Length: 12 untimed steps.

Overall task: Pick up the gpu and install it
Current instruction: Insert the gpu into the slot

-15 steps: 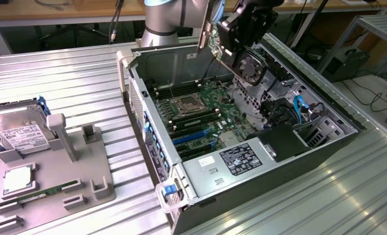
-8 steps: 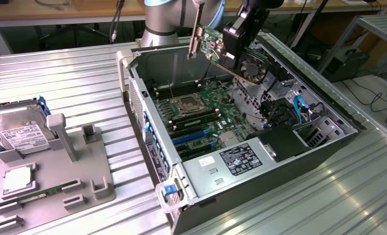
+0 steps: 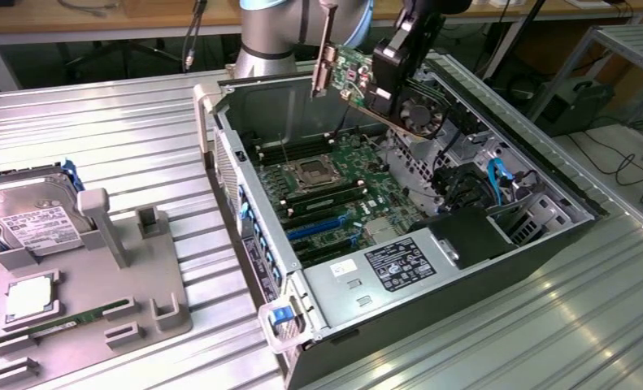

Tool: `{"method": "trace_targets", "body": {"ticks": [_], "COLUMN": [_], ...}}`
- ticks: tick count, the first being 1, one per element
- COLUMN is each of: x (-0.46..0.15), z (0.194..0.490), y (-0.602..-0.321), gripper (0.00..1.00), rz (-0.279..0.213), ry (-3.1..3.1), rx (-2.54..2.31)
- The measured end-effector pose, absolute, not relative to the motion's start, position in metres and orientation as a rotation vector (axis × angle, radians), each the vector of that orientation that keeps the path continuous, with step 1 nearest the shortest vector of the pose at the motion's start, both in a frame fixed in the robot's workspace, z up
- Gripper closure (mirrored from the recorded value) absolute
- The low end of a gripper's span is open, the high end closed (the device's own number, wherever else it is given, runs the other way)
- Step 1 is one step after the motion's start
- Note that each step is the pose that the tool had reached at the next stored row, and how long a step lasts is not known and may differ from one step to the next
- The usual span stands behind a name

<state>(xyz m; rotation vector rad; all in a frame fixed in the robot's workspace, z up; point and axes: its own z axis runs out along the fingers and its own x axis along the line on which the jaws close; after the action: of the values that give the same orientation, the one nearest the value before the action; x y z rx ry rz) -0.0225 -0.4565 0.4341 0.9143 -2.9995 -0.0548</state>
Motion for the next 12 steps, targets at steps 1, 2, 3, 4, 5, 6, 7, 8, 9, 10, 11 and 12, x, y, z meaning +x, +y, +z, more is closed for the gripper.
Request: {"method": "trace_targets", "body": {"ticks": [1, 2, 3, 4, 5, 6, 7, 8, 9, 10, 11, 12], "x": [-0.0225, -0.0225, -0.0225, -0.0225, -0.0225, -0.0225, -0.0225, -0.0225, -0.0225, -0.0225, -0.0225, -0.0225], "z": [0.4341, 0.4341, 0.4341, 0.4341, 0.4341, 0.4341, 0.4341, 0.4341, 0.4341, 0.4341, 0.4341, 0.4341], "y": [-0.4565, -0.4565, -0.4565, -0.4565, -0.4565, -0.4565, -0.4565, -0.4565, -0.4565, -0.4565, -0.4565, -0.4565], "gripper": [0.72, 0.72, 0.72, 0.72, 0.72, 0.72, 0.72, 0.72, 0.72, 0.72, 0.72, 0.72], "rz": [-0.055, -0.055, -0.055, -0.055, -0.055, -0.055, -0.055, -0.055, -0.055, -0.055, -0.055, -0.055], "ry": [-2.997, -2.994, -2.992, -2.989, -2.987, -2.985, -2.982, -2.980, -2.979, -2.977, -2.975, -2.974], "rx": [0.923, 0.932, 0.939, 0.947, 0.954, 0.960, 0.967, 0.973, 0.978, 0.984, 0.988, 0.992]}}
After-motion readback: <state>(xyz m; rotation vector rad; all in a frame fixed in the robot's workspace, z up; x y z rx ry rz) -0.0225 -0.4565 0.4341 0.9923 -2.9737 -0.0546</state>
